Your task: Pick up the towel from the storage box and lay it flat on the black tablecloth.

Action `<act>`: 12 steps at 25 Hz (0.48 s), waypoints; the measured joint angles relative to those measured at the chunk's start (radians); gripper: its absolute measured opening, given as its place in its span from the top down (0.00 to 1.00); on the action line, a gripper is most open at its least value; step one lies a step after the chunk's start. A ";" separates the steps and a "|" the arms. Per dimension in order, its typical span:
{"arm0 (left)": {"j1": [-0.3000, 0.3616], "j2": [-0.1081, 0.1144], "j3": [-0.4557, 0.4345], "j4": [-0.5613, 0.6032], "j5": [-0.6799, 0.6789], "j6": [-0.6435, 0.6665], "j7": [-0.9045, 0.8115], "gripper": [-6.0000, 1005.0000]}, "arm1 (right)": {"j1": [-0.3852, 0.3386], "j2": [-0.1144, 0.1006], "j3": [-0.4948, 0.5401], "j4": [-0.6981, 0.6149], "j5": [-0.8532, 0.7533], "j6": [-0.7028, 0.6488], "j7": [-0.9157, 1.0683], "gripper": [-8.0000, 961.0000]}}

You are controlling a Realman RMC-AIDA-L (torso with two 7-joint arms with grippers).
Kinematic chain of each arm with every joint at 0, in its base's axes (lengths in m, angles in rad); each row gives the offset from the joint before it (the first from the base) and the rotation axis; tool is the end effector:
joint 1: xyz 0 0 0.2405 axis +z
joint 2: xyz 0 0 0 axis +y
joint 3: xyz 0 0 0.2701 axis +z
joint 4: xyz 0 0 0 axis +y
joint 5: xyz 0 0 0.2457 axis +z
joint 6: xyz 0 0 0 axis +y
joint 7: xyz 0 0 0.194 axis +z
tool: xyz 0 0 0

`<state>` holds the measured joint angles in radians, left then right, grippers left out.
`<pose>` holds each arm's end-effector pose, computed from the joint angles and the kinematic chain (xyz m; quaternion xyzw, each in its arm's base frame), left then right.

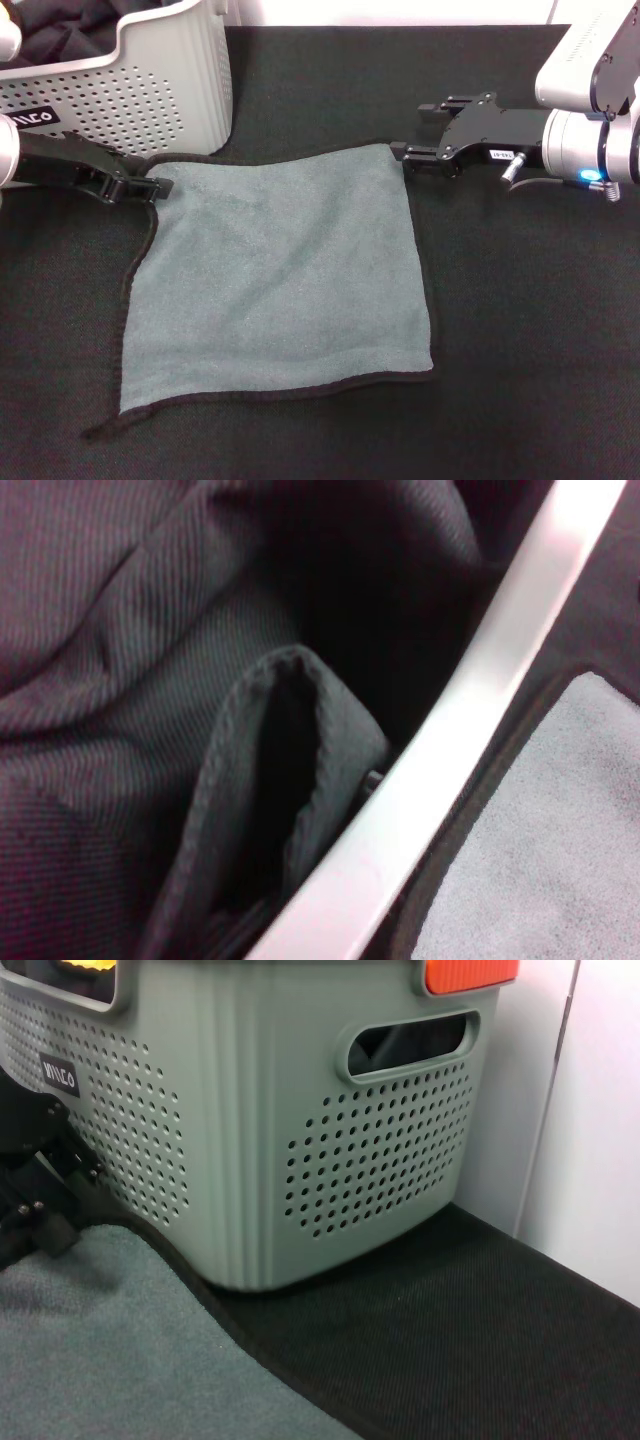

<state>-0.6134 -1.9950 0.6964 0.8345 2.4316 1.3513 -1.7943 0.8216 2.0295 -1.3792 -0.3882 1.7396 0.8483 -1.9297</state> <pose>-0.3305 0.4402 0.0155 -0.9190 -0.3190 -0.0061 0.2317 0.1996 0.4914 -0.1265 -0.9506 0.1244 0.1476 0.2432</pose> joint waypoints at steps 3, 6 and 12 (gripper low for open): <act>0.005 0.002 0.000 0.007 -0.004 0.001 0.000 0.47 | -0.009 0.000 0.000 -0.006 0.000 0.006 0.004 0.40; 0.048 0.002 0.000 0.070 -0.052 0.019 0.003 0.47 | -0.036 0.000 0.000 -0.034 0.000 0.022 0.008 0.36; 0.131 -0.002 0.001 0.186 -0.187 0.141 0.030 0.47 | -0.102 -0.006 0.000 -0.105 0.001 0.139 0.020 0.34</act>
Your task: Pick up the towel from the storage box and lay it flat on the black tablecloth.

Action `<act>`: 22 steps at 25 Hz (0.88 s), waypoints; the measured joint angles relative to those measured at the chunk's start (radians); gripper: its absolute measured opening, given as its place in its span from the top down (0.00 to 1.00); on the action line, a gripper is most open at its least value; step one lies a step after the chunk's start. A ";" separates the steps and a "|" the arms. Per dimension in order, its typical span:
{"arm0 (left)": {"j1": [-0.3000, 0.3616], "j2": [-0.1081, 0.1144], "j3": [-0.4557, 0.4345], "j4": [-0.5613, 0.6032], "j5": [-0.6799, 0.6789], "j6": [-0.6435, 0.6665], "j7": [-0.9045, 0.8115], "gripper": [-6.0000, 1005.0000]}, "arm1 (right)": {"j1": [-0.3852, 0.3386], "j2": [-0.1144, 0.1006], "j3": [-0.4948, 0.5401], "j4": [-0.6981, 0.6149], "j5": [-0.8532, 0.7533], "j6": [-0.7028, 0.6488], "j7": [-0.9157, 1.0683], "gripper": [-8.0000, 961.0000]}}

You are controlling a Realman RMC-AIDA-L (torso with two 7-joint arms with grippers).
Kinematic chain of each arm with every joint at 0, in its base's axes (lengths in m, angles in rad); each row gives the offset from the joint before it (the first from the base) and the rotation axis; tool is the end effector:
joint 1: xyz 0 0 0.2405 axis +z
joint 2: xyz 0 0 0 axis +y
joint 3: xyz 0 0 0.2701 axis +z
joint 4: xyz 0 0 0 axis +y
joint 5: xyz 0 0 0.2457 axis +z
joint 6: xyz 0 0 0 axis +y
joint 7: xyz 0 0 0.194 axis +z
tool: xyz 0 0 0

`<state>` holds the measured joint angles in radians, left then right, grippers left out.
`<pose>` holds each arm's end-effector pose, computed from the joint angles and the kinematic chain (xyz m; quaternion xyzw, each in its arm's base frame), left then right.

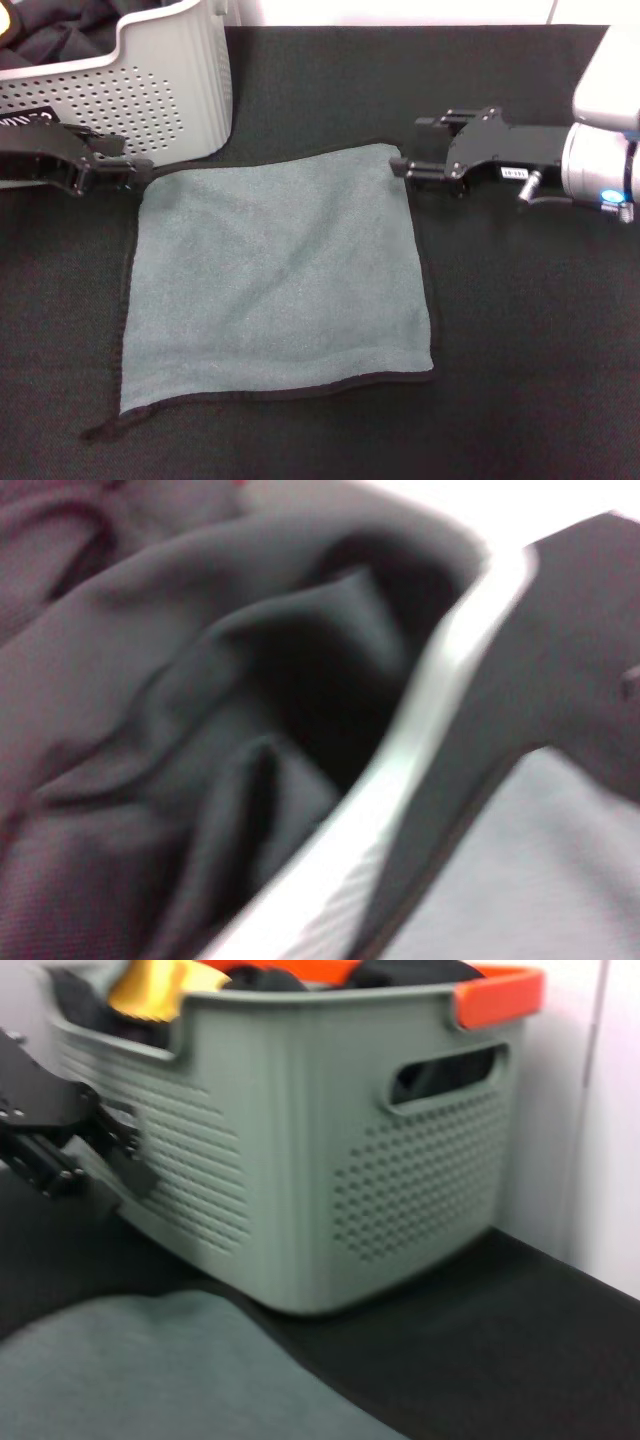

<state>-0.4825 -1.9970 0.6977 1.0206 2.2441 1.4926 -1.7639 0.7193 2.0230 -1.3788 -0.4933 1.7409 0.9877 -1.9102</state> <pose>-0.3187 0.4133 0.0527 -0.9223 -0.2925 -0.0742 0.2416 0.2009 0.4658 -0.1156 -0.9525 0.1194 0.1892 0.2067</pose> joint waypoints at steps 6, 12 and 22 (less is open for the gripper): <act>0.086 -0.005 0.000 0.014 -0.255 0.313 0.197 0.47 | -0.087 -0.004 -0.009 -0.117 -0.035 0.258 -0.005 0.34; 0.170 -0.028 0.018 -0.027 -0.485 0.528 0.343 0.47 | -0.205 0.004 -0.050 -0.299 -0.026 0.533 0.026 0.34; 0.248 0.029 0.115 -0.115 -0.672 0.542 0.413 0.47 | -0.299 0.005 -0.127 -0.447 0.114 0.614 0.043 0.34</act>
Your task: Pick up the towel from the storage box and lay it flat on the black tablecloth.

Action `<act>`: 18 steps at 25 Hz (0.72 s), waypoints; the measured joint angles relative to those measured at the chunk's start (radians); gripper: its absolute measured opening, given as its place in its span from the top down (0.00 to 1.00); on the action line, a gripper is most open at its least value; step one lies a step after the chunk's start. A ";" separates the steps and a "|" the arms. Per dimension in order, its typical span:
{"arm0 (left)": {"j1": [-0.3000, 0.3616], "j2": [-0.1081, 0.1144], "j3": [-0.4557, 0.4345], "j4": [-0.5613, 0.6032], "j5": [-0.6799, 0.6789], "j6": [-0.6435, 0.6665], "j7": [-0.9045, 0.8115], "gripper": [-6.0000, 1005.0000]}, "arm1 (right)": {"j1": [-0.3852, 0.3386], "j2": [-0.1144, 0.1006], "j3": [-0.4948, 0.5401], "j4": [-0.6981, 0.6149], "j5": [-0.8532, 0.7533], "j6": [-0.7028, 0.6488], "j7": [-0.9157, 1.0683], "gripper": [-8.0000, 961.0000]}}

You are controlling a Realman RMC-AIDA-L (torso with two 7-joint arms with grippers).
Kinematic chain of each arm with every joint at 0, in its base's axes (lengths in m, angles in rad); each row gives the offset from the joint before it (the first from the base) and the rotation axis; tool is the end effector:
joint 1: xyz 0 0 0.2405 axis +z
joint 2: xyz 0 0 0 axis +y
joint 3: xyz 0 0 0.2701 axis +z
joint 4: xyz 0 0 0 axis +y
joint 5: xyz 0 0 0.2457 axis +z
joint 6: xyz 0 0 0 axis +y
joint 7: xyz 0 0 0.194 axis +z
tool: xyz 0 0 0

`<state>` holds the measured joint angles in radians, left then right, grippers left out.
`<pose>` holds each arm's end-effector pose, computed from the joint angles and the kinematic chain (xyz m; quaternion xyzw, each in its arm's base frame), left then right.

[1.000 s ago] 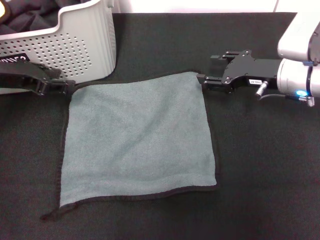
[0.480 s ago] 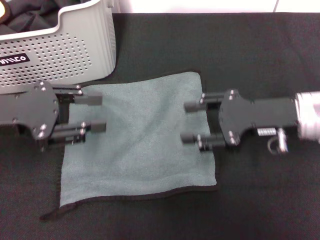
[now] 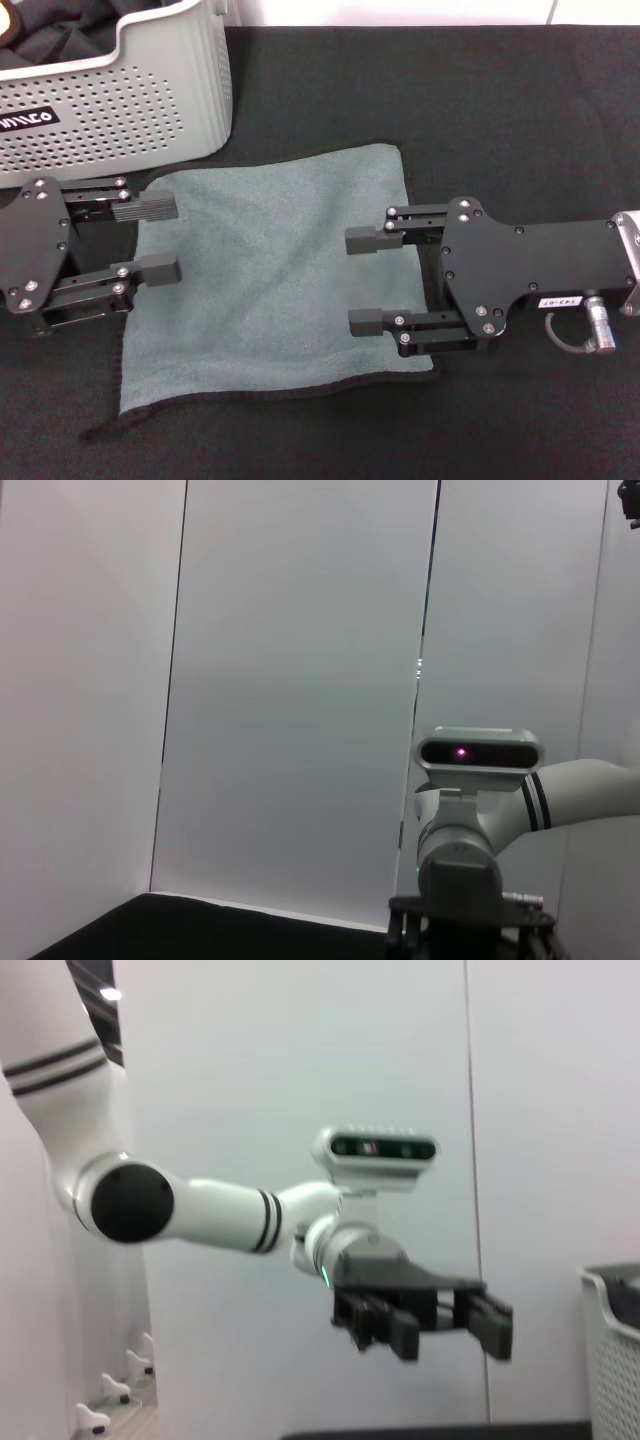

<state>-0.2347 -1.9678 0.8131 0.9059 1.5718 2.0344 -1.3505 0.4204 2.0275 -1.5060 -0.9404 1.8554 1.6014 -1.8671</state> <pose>-0.2664 0.2797 0.0611 -0.9225 -0.0838 -0.3681 0.0802 0.1353 0.3205 -0.0751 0.9333 0.0229 -0.3570 0.0316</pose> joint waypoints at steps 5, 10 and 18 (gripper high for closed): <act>-0.013 0.025 0.001 -0.067 0.004 0.001 0.049 0.47 | 0.007 0.001 0.000 -0.002 0.020 0.005 -0.003 0.34; -0.014 0.034 0.001 -0.109 0.011 0.000 0.119 0.47 | 0.007 0.001 0.000 -0.001 0.026 0.001 -0.004 0.34; -0.022 0.043 0.015 -0.118 0.025 0.000 0.119 0.47 | 0.008 0.000 -0.003 -0.002 0.027 0.004 -0.003 0.34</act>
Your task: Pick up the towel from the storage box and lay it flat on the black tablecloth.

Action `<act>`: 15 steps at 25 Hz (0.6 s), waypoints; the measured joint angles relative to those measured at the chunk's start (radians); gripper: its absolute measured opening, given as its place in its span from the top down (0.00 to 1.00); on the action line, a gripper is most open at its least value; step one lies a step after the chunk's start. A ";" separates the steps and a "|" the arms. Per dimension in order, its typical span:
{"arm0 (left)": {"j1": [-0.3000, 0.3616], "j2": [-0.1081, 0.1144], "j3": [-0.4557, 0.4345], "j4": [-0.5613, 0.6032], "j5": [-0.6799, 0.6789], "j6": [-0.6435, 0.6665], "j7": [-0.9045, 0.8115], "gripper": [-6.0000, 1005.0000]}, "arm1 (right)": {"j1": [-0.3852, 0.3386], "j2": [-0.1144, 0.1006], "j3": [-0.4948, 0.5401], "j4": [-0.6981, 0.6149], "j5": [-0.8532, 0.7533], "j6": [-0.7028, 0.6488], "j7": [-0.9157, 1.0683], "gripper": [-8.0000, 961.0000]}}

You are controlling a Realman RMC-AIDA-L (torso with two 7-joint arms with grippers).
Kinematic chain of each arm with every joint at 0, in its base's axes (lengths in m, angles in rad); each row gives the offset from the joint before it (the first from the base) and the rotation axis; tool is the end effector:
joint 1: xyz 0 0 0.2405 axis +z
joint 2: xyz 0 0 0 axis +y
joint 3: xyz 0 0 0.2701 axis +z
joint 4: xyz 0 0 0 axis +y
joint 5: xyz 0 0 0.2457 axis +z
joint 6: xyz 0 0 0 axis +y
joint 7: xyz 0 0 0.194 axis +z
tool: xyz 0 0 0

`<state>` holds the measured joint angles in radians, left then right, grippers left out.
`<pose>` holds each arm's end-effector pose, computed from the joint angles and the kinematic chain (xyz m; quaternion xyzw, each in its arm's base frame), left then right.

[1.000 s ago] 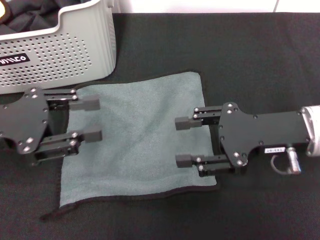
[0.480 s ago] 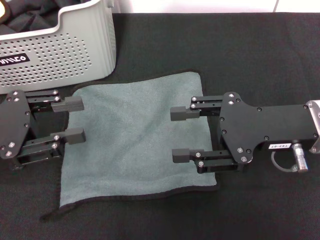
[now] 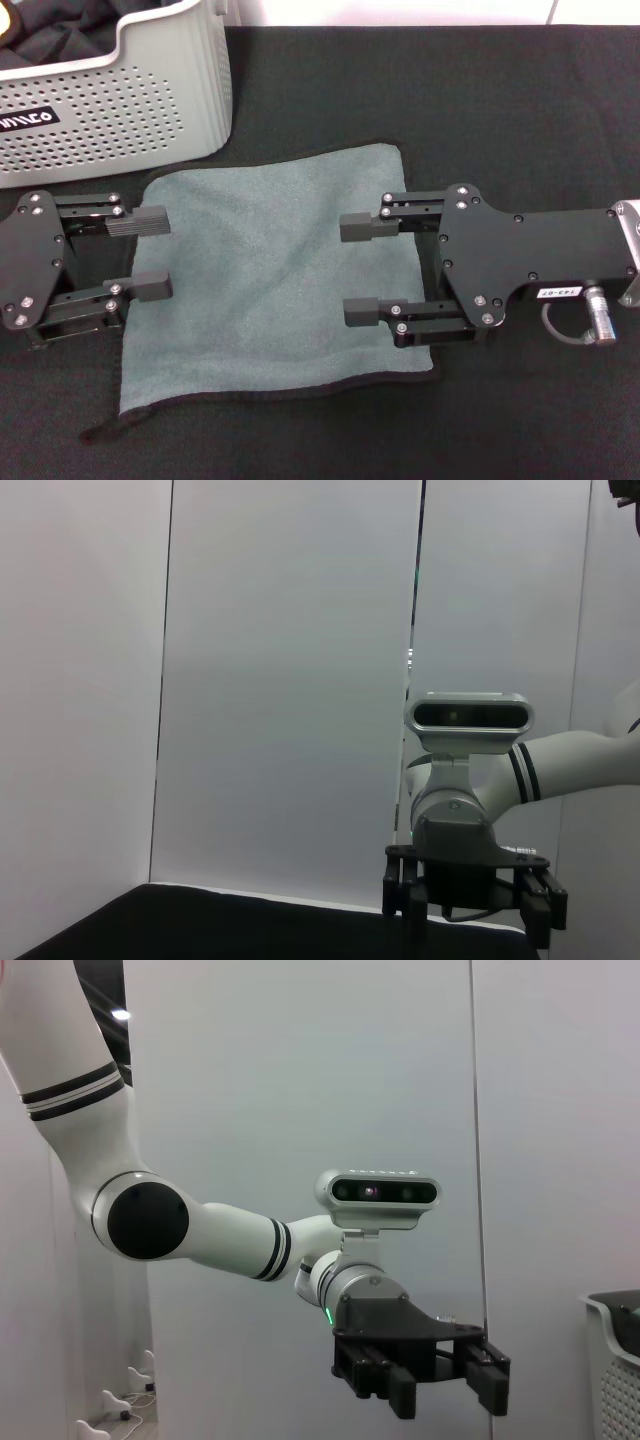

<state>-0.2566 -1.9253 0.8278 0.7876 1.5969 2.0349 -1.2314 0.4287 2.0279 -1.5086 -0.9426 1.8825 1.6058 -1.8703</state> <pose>-0.2813 0.2784 0.0563 -0.9262 -0.0689 -0.3619 0.0800 0.1281 0.3216 -0.0720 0.9282 0.0287 -0.3695 0.0322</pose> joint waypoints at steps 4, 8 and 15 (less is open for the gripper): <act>-0.002 0.000 -0.001 -0.001 -0.002 0.000 -0.001 0.47 | 0.000 0.000 -0.005 0.008 0.003 -0.002 0.000 0.34; -0.003 0.001 0.000 -0.001 -0.003 0.001 -0.004 0.47 | -0.002 0.000 -0.009 0.011 0.011 -0.001 -0.001 0.34; -0.001 0.002 0.000 -0.001 -0.004 0.001 -0.005 0.47 | -0.009 0.000 -0.010 0.011 0.015 0.002 -0.005 0.34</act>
<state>-0.2578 -1.9235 0.8275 0.7869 1.5930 2.0356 -1.2367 0.4200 2.0278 -1.5186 -0.9321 1.8975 1.6078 -1.8756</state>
